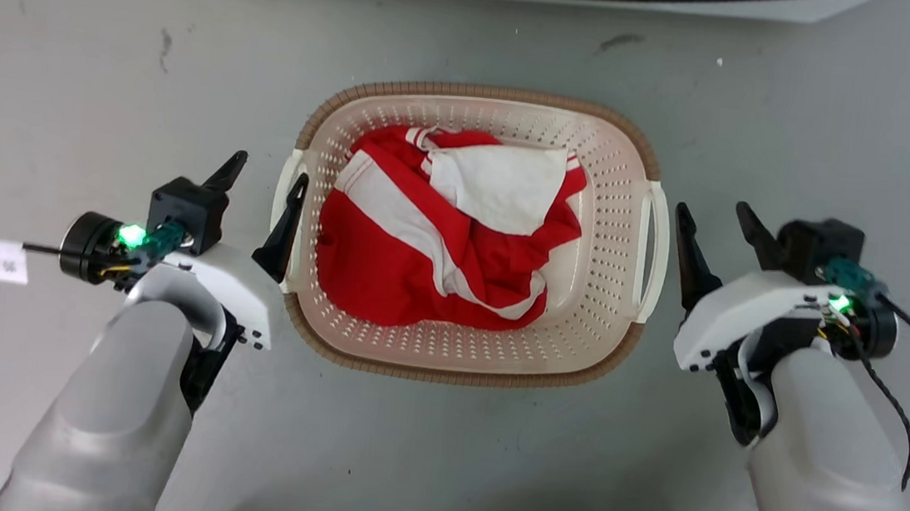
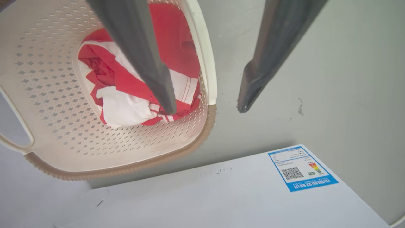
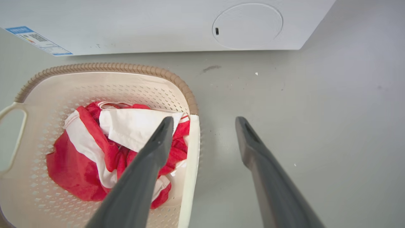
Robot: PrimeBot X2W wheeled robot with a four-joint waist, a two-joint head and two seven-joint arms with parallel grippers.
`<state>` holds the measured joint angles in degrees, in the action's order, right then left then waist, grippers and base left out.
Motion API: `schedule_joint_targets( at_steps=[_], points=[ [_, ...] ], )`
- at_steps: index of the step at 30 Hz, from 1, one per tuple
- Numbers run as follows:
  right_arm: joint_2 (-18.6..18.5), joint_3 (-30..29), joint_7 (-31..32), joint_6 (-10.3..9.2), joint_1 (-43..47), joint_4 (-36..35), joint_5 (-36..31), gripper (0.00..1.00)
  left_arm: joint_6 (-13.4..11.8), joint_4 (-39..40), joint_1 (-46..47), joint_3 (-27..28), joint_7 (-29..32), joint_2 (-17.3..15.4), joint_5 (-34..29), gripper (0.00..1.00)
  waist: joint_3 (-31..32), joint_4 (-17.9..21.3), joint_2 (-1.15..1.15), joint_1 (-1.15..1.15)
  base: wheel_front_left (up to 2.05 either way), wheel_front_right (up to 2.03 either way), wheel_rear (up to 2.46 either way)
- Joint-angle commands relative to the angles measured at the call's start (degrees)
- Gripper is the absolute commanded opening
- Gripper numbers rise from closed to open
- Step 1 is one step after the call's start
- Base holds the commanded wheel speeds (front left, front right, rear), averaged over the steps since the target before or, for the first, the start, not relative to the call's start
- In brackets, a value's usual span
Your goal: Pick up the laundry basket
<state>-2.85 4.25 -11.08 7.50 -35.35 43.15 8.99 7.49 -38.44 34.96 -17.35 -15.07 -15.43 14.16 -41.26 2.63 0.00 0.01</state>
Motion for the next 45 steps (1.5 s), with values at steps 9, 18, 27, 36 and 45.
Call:
schedule_joint_targets(
  at_steps=[9,18,27,36,45],
  points=[
    [-0.1,6.2,6.0,-0.02,-10.3,13.6,6.0,1.0,0.0,-12.3,10.0,-13.3,0.6,-2.1,8.8,1.0,-4.8,-0.7,0.0,-0.01,0.0,0.0,0.0],
    [0.0,8.7,9.8,-0.02,-17.4,22.6,7.4,1.0,0.0,-14.6,15.8,-26.6,7.8,-4.8,21.0,1.0,-7.0,-0.8,0.0,-0.01,0.0,0.0,0.0],
    [0.0,12.3,12.9,-0.02,-21.7,26.5,10.5,1.0,0.0,-13.3,20.8,-35.6,14.4,-7.9,32.0,1.0,-9.3,-0.9,0.0,-0.01,0.0,0.0,0.0],
    [-0.1,14.0,12.8,-0.02,-23.7,28.7,13.9,1.0,0.0,-12.7,24.6,-43.6,14.9,-9.8,37.6,1.0,-10.3,-1.3,0.0,-0.01,0.0,0.0,0.0],
    [-0.1,15.8,12.6,-0.02,-24.5,30.0,15.5,0.12,0.0,-13.0,26.5,-49.5,14.9,-9.5,42.7,0.0,-10.8,-1.8,0.0,-0.01,0.0,0.0,0.0]
  ],
)
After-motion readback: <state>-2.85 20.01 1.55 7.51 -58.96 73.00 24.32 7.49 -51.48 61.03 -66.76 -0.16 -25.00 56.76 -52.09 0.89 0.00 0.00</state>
